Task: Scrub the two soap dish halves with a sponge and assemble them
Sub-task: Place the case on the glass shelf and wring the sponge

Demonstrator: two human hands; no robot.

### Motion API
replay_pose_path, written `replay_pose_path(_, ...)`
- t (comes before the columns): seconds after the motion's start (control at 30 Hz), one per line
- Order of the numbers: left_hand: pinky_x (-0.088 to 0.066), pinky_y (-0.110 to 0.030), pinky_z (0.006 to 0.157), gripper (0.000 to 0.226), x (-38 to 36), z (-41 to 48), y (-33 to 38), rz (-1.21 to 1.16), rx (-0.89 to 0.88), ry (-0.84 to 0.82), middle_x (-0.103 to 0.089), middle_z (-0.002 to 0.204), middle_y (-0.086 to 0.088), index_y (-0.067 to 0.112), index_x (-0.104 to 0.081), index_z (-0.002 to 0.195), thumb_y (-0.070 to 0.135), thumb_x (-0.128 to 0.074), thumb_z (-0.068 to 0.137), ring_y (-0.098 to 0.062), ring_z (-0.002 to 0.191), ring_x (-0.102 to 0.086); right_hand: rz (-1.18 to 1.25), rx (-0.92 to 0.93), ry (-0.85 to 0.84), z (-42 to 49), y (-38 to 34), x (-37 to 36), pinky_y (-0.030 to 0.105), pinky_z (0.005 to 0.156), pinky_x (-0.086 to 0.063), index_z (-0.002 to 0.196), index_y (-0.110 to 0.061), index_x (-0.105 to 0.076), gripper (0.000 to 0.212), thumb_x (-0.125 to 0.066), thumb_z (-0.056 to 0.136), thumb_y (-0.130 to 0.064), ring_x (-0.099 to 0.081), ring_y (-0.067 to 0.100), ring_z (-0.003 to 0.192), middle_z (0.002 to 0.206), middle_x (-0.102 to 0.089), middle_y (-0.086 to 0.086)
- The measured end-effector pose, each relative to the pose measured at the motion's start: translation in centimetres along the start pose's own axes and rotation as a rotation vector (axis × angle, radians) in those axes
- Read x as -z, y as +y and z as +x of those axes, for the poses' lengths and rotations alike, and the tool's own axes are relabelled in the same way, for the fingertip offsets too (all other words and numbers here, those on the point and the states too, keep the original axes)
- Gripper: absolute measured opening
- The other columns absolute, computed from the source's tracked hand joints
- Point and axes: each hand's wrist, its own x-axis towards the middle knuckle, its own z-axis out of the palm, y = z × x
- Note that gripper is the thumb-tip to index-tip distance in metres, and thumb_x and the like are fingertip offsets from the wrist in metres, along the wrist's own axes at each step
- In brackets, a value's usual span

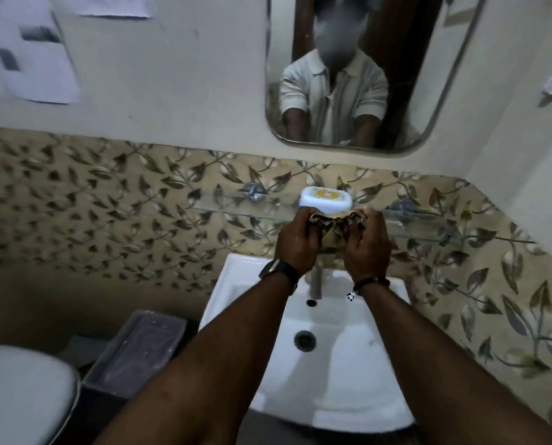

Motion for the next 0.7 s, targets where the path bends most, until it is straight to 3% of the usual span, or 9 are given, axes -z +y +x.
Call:
replay_pose_path(0.2,-0.051,-0.042,0.06,0.02,10.8,3.0,0.5,0.119,-0.037,0.223,-0.072,0.086,-0.013,0.009,-0.063,0.109,0.015,-0.053,0.093,-0.034,0.076,-0.067,0.164,0.128,-0.01,2.5,-9.6,-5.1,0.042,0.08,-0.043,0.112,0.004,-0.061,0.022,-0.056,0.097,-0.012,-0.062,0.04,0.097,0.108,-0.065,0.024)
replay_pose_path(0.4,-0.055,-0.044,0.068,0.019,22.5,1.9,-1.2,0.258,0.062,0.427,-0.074,0.095,-0.012,0.011,-0.065,0.11,0.02,-0.055,0.096,-0.032,0.086,-0.069,0.383,0.234,-0.143,0.4,-19.6,-10.7,0.041,0.079,-0.046,0.116,0.0,-0.061,0.029,-0.056,0.098,-0.022,-0.063,0.038,0.1,0.112,-0.066,0.019)
replay_pose_path(0.5,-0.055,-0.048,0.07,0.013,27.6,0.2,-2.7,0.25,0.167,0.509,-0.07,0.089,-0.007,0.012,-0.063,0.099,0.023,-0.056,0.096,-0.032,0.084,-0.067,0.446,0.274,-0.237,-2.0,-23.9,-13.3,0.042,0.072,-0.046,0.116,0.002,-0.061,0.032,-0.057,0.098,-0.024,-0.062,0.041,0.095,0.11,-0.066,0.021)
replay_pose_path(0.6,-0.055,-0.044,0.074,0.006,31.3,-1.7,-4.1,0.212,0.278,0.583,-0.066,0.085,-0.001,0.022,-0.062,0.089,0.025,-0.059,0.094,-0.027,0.081,-0.064,0.503,0.298,-0.333,-4.5,-27.1,-15.7,0.041,0.064,-0.042,0.109,0.0,-0.06,0.035,-0.056,0.099,-0.034,-0.06,0.039,0.088,0.104,-0.064,0.019)
replay_pose_path(0.7,-0.053,-0.027,0.068,0.012,33.8,-3.9,-6.3,0.156,0.376,0.641,-0.068,0.08,0.012,0.03,-0.063,0.083,0.026,-0.062,0.094,-0.006,0.073,-0.061,0.508,0.329,-0.431,-7.0,-28.8,-18.9,0.037,0.06,-0.039,0.106,-0.004,-0.057,0.034,-0.053,0.099,-0.036,-0.058,0.035,0.084,0.101,-0.063,0.015)
